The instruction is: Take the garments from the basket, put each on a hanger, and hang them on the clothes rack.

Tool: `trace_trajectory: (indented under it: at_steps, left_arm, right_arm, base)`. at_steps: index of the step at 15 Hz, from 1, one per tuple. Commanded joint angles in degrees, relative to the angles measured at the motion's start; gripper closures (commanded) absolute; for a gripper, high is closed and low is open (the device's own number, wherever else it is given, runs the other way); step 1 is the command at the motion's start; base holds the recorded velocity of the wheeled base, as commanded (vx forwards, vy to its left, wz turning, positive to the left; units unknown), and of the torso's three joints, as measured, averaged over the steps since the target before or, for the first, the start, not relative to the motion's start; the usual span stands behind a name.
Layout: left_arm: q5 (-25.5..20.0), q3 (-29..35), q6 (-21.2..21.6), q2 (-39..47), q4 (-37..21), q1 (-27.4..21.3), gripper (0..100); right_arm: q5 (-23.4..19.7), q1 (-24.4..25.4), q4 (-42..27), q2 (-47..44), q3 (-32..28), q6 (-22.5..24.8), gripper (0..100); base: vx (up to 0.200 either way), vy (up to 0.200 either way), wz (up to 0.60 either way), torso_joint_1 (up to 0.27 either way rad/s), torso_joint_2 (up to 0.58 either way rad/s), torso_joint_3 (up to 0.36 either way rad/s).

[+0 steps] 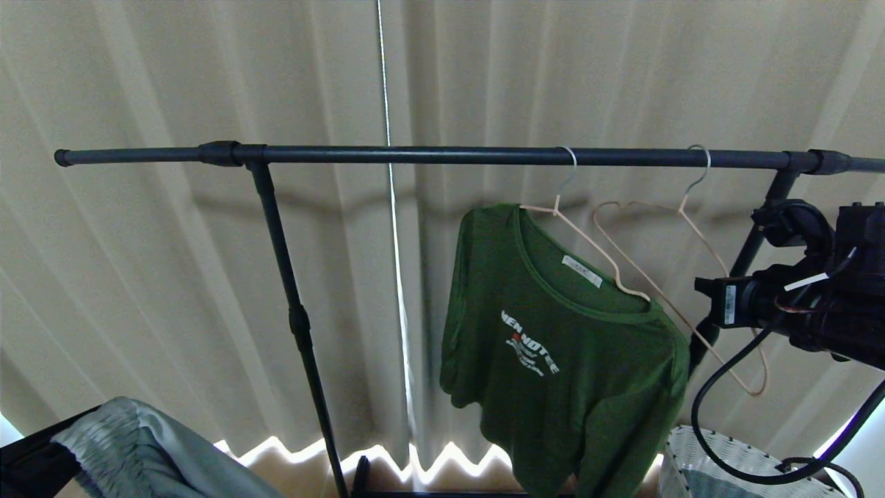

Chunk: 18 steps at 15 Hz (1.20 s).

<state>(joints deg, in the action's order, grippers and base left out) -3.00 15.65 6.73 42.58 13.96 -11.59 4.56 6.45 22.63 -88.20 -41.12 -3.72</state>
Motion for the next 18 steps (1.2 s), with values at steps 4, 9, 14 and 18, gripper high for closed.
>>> trace_trajectory:
  at_steps: [4,9,14,18]
  left_arm:
    - [0.01,-0.01,0.04,-0.04,0.10,-0.01,100]
    - [0.10,0.08,-0.23,-0.04,0.10,0.08,100]
    - [0.19,0.17,-0.14,-0.04,0.10,0.17,100]
    - [0.19,0.17,-0.14,-0.13,0.10,0.17,100]
  right_arm:
    - [-0.25,-0.12,0.14,4.26,0.16,-0.24,100]
    - [-0.25,-0.12,0.05,9.62,3.41,-0.15,100]
    - [-0.25,-0.12,-0.04,14.37,7.11,-0.06,100]
    - [-0.25,-0.12,0.05,15.69,7.63,-0.06,100]
  base:
    - [0.000,0.000,0.00,0.000,0.00,0.000]
    - [0.000,0.000,0.00,0.000,0.00,0.000]
    - [-0.160,0.000,0.00,0.005,0.00,0.002]
    - [-0.200,0.000,0.00,-0.002,0.00,0.007]
